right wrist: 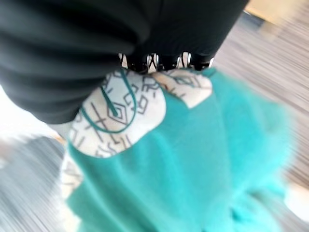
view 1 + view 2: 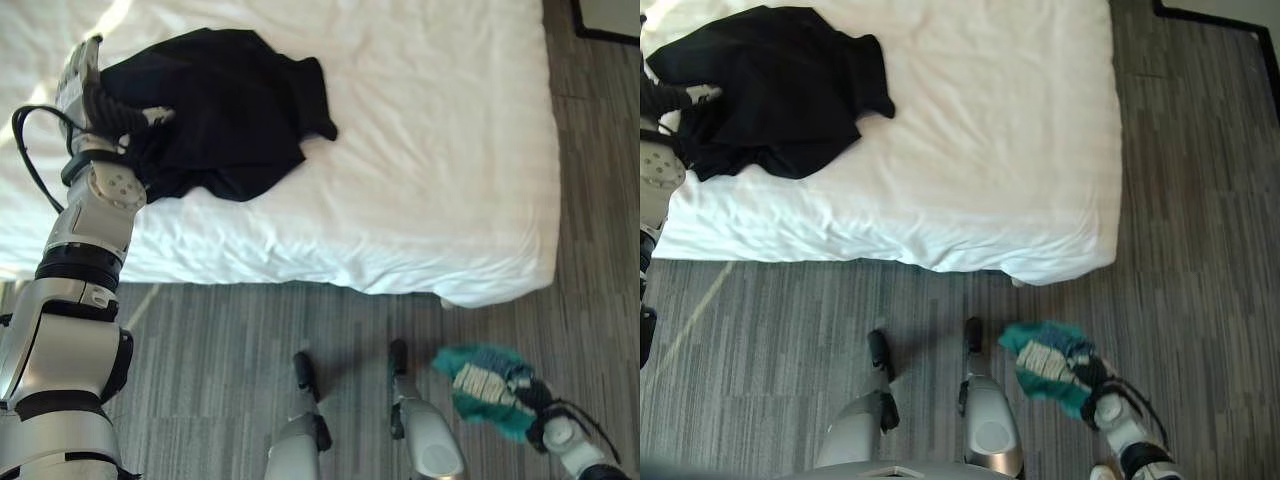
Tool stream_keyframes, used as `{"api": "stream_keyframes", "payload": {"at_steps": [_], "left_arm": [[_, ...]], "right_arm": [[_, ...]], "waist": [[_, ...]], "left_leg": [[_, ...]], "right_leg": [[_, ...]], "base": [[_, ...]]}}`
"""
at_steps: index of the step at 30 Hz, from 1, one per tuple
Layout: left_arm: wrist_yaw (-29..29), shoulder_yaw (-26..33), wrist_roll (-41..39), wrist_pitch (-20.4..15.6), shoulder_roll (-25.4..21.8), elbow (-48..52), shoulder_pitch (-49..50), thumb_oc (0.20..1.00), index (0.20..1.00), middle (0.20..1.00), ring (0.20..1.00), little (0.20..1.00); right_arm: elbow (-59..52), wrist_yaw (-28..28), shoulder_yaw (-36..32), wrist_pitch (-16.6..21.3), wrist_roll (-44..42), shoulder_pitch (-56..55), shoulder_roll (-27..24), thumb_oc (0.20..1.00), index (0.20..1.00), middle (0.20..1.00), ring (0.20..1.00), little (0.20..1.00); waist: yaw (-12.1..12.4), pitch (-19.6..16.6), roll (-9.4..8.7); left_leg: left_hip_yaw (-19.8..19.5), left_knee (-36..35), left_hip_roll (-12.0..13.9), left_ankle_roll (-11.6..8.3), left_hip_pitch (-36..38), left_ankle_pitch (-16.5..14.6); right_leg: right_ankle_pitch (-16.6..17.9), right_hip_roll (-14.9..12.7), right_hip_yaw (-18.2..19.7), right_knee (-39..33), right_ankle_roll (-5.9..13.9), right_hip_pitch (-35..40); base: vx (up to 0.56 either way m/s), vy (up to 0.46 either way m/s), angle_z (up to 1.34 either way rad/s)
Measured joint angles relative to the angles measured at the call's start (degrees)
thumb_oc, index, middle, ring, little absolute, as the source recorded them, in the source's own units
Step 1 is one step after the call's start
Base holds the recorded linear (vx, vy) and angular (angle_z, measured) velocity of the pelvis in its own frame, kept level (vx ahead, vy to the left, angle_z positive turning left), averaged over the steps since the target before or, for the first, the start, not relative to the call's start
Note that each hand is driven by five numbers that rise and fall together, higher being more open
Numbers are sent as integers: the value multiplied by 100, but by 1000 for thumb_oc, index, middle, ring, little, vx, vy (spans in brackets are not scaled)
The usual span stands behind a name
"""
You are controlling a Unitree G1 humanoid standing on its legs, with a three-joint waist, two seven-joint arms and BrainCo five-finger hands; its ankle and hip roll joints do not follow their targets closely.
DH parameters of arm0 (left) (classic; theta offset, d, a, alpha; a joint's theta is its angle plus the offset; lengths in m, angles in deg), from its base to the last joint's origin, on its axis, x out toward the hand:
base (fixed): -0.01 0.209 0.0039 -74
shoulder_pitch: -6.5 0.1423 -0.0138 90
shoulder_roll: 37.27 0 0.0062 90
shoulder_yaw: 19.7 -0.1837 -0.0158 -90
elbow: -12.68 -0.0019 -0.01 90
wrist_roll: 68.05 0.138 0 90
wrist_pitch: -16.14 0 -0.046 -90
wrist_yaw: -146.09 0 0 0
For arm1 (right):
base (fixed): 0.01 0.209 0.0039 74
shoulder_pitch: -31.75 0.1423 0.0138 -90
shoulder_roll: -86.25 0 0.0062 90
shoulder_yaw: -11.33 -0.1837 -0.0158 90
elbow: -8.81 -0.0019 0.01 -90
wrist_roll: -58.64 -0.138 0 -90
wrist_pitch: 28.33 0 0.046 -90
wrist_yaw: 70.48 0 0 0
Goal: Pick up bed clothes into laundry basket.
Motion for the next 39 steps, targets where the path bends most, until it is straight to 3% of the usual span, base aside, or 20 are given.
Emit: {"api": "stream_keyframes", "payload": {"at_steps": [5, 8, 9, 10, 11, 14, 17, 23, 27, 29, 30, 33, 36, 39], "left_arm": [[-247, 162, -836, -14, 173, -810, -319, 1000, 1000, 1000, 1000, 1000], [-342, 36, -1059, 87, -145, -1182, -1200, 1000, 1000, 1000, 1000, 1000], [-400, 32, -1084, 69, -173, -1181, -1303, 912, 912, 912, 912, 912], [-458, 33, -1275, 45, -172, -1173, -1379, 282, 282, 282, 282, 282], [-488, 49, -1469, -25, -171, -1168, -1416, 200, 200, 200, 200, 200], [-451, 133, -1736, -216, -202, -1157, -1500, 200, 200, 200, 200, 200], [-767, 177, -2169, -239, -326, -1133, -1717, 200, 200, 200, 200, 200], [-1107, 67, -2173, -178, -324, -1036, -1718, 200, 200, 200, 200, 200], [-1100, -215, -2039, -116, -365, -239, -1655, 200, 200, 200, 200, 200], [-928, -344, -1687, -75, -402, 1303, -1411, 200, 200, 200, 200, 200], [-830, -326, -1558, -322, -377, 1848, -1226, 200, 200, 200, 200, 200], [-631, -173, -1374, -442, -137, 3487, -492, 200, 200, 200, 200, 200], [-663, 3, -1176, -686, 631, 4700, 435, 200, 200, 200, 200, 200], [-758, 504, -1158, -765, 1448, 5987, 1687, 200, 200, 200, 200, 200]], "right_arm": [[-31, 93, 61, 22, -295, -39, 58, 200, 200, 200, 200, 200], [-279, 98, 33, 166, -722, 388, 23, 200, 200, 200, 200, 200], [-317, 98, 33, 194, -838, 515, 25, 200, 200, 200, 200, 200], [-462, 90, 31, 263, -915, 562, 32, 200, 200, 200, 200, 200], [-591, 81, 29, 359, -959, 583, 38, 200, 200, 200, 200, 200], [-650, 91, 103, 409, -958, 769, 36, 200, 200, 200, 200, 200], [-654, 97, 181, 389, -961, 936, 0, 200, 200, 200, 200, 200], [-751, 201, 7, 444, -1348, 1091, -114, 200, 200, 200, 200, 200], [-677, 281, 28, 444, -1325, 891, -32, 200, 200, 200, 200, 200], [-555, 417, 14, 396, -1215, 499, 10, 200, 200, 200, 200, 200], [-402, 468, 14, 354, -1079, 375, 52, 200, 200, 200, 200, 200], [-204, 552, -290, 219, -1045, 14, 128, 200, 200, 200, 200, 200], [-385, 557, -669, 169, -1048, -414, 96, 200, 200, 200, 200, 200], [-1725, 544, -1491, 200, -1058, -1064, 156, 200, 200, 200, 200, 200]], "waist": [[-74, 138, 174], [-83, 572, 307], [-74, 628, 306], [-81, 665, 297], [-81, 695, 292], [-72, 831, 268], [-38, 827, 260], [-75, 733, 147], [-66, 709, 76], [6, 687, 49], [11, 412, 68], [-6, 115, 135], [-35, -292, 270], [-214, -415, 367]], "left_leg": [[76, -6, 39, 0, -154, 14], [51, 1, 43, 16, -621, 161], [52, 1, 43, 28, -738, 175], [48, 1, 44, 31, -857, 190], [44, 2, 44, 30, -989, 211], [37, 3, 43, 54, -1130, 243], [36, 3, 45, 63, -1010, 250], [54, 2, 50, 58, -645, 244], [51, 3, 56, 54, -327, 239], [4, 1, 46, -3, 95, 105], [-11, -17, 19, -59, 115, 28], [-39, -31, -52, -45, 507, -57], [-66, -32, -159, 28, 774, -147], [91, -33, -264, 104, 1015, -222]], "right_leg": [[56, 35, 67, -3, -25, -214], [201, 42, 47, 2, -57, -648], [220, 41, 49, 2, -55, -768], [235, 41, 49, 1, -54, -892], [249, 44, 46, 2, -61, -1018], [292, 47, 34, 4, -86, -1148], [298, 47, -6, 5, -93, -1027], [296, 47, 2, 4, -94, -684], [308, 57, -51, 6, -115, -355], [204, 41, -87, 2, -97, 99], [135, 6, -70, 0, -69, 123], [73, -62, -68, 2, -14, 529], [-18, -170, -78, -2, 74, 809], [-33, -272, 97, 84, 152, 922]], "base": [[-71, -9, -8], [-105, -18, 4], [-133, -18, 1], [-75, -12, 1], [-56, 7, 2], [0, 0, 0], [0, 0, 0], [43, 28, -2], [117, 11, 3], [131, 45, 10], [128, 67, 4], [99, 93, 6], [-3, 86, 9], [-77, 149, -23]]}}
